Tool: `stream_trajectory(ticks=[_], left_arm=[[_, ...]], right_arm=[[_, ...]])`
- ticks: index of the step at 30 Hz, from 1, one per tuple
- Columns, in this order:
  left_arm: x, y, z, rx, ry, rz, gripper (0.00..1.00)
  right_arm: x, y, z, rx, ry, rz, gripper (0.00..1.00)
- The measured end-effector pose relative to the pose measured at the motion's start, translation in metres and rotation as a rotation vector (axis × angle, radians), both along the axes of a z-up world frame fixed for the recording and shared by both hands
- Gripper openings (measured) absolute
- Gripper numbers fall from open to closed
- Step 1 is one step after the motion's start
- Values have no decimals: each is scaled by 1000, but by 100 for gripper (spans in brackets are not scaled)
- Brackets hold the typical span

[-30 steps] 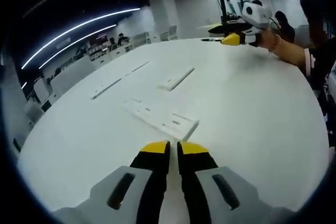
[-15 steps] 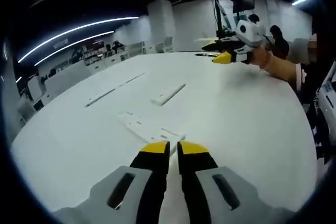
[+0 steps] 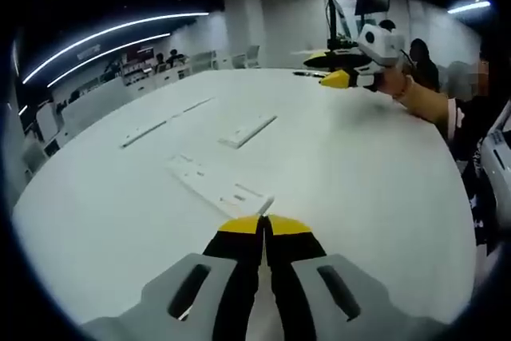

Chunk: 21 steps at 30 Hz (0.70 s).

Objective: Locate the socket holder cover, grip the socket holder cover, clip it into the socket holder slot.

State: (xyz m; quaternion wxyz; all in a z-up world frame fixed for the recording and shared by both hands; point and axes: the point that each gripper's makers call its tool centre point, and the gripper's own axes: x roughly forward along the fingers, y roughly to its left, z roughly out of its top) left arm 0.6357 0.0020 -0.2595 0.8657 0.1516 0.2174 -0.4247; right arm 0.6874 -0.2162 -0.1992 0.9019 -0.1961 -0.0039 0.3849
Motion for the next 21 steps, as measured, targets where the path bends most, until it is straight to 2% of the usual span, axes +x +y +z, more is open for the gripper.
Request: stream_trajectory(ticks=[21], left_arm=[[1,3,-7,18,18,7,3]], right_arm=[[2,-1,0,-10,1,-2,44]])
